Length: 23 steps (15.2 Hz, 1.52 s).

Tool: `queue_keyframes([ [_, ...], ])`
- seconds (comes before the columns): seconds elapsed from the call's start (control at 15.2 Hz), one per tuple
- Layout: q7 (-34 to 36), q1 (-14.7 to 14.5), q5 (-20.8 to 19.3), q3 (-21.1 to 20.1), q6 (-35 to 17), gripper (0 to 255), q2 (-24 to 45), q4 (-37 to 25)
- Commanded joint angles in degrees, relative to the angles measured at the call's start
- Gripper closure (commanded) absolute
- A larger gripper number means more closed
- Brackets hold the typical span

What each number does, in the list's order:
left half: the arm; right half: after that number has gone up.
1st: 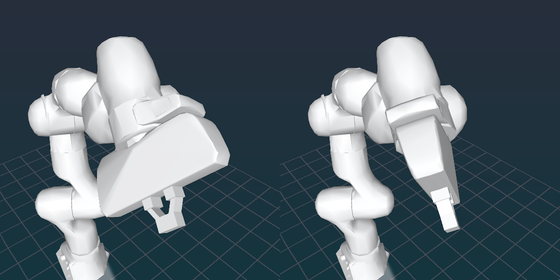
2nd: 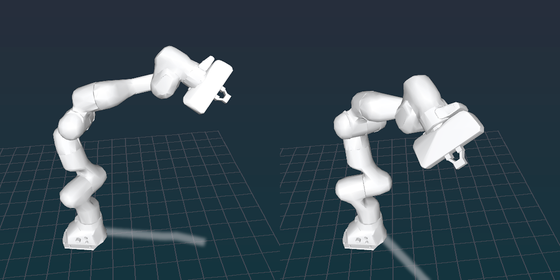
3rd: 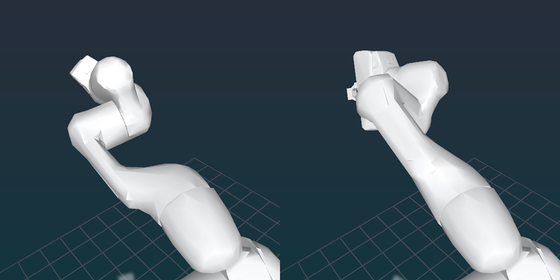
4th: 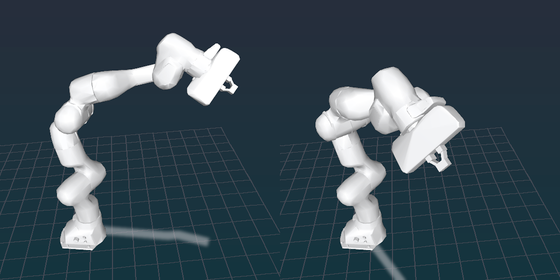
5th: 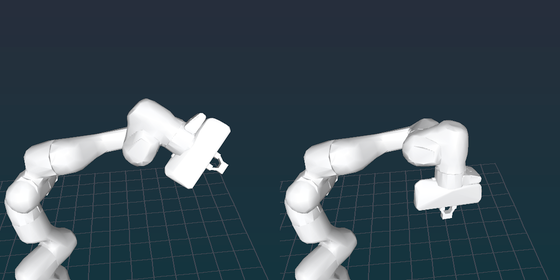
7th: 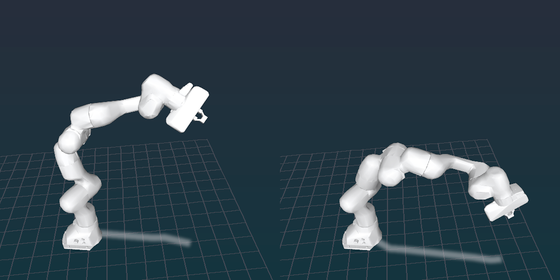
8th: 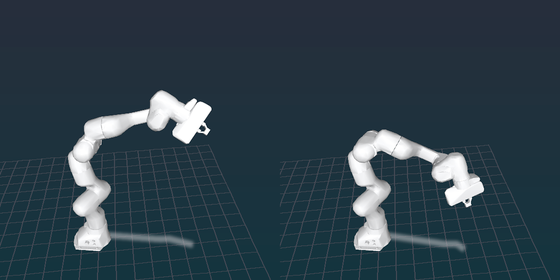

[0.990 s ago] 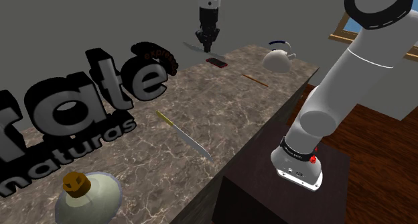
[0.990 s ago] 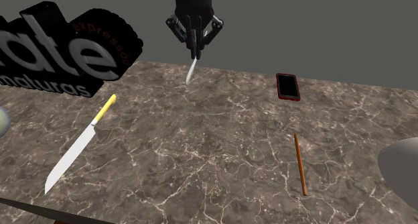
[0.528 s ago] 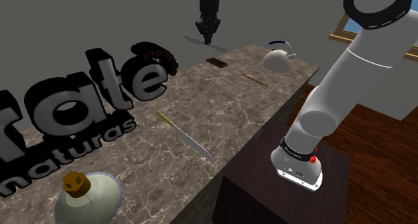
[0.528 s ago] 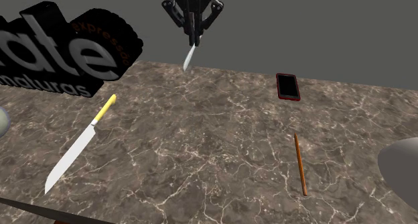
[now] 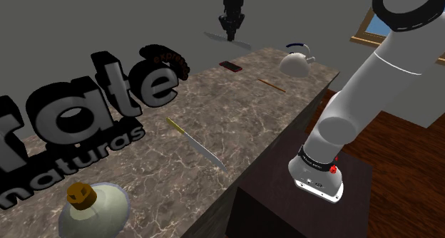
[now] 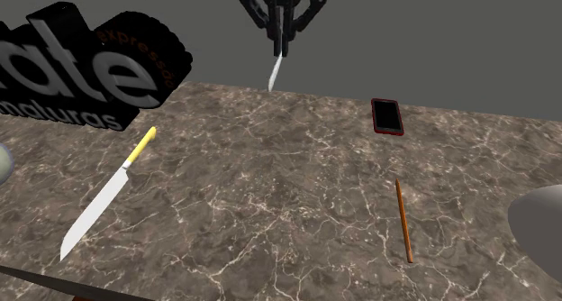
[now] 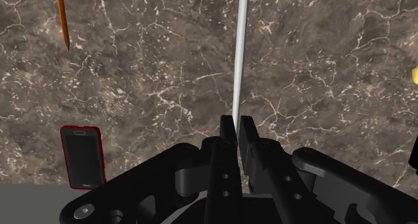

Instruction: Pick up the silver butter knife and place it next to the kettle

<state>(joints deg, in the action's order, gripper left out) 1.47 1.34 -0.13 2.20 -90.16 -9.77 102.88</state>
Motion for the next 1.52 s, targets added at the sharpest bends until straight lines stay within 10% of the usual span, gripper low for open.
queue_keyframes([
  [0.0,-2.34,1.0,-0.46,1.35,0.01,255,-1.91,1.92],
  [1.45,-31.83,12.33,-8.34,20.85,0.05,255,-8.65,6.96],
])
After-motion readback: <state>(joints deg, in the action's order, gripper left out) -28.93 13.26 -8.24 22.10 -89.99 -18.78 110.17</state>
